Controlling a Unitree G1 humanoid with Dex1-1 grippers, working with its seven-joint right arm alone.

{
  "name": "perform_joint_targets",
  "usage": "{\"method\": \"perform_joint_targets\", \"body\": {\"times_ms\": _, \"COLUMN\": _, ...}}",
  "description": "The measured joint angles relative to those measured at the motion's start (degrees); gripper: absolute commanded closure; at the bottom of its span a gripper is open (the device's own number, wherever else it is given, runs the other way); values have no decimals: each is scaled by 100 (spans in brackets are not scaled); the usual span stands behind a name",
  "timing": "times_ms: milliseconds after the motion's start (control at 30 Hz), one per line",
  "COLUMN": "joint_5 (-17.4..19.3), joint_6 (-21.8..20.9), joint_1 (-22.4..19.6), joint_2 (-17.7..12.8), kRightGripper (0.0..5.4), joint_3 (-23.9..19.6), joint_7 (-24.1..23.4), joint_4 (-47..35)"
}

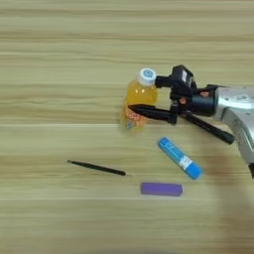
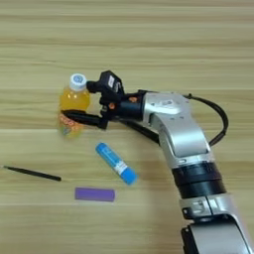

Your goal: Move the objects on the table

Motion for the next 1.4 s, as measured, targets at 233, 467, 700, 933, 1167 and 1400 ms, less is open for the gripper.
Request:
{"method": "perform_joint_targets", "body": {"times_ms": 233, "joint_5": -37, "joint_6": 86, "joint_1": 221, "joint_2": 91, "kRightGripper": 178, "joint_3": 302, "joint_7": 52, "joint_4": -77}}
{"method": "perform_joint_targets", "body": {"times_ms": 467, "joint_5": -110, "joint_6": 75, "joint_1": 249, "joint_2": 95, "kRightGripper": 178, "joint_3": 444, "joint_7": 53, "joint_4": -39}}
{"method": "perform_joint_targets", "body": {"times_ms": 700, "joint_5": -242, "joint_6": -37, "joint_1": 317, "joint_2": 113, "kRightGripper": 178, "joint_3": 518, "joint_7": 48, "joint_4": 73}}
{"method": "perform_joint_targets", "body": {"times_ms": 933, "joint_5": -263, "joint_6": -161, "joint_1": 323, "joint_2": 134, "kRightGripper": 178, "joint_3": 582, "joint_7": 58, "joint_4": 87}}
{"method": "perform_joint_targets", "body": {"times_ms": 1167, "joint_5": -264, "joint_6": -290, "joint_1": 329, "joint_2": 135, "kRightGripper": 142, "joint_3": 627, "joint_7": 73, "joint_4": 121}}
{"method": "perform_joint_targets", "body": {"times_ms": 1400, "joint_5": -261, "joint_6": -305, "joint_1": 376, "joint_2": 139, "kRightGripper": 68, "joint_3": 671, "joint_7": 134, "joint_4": 148}}
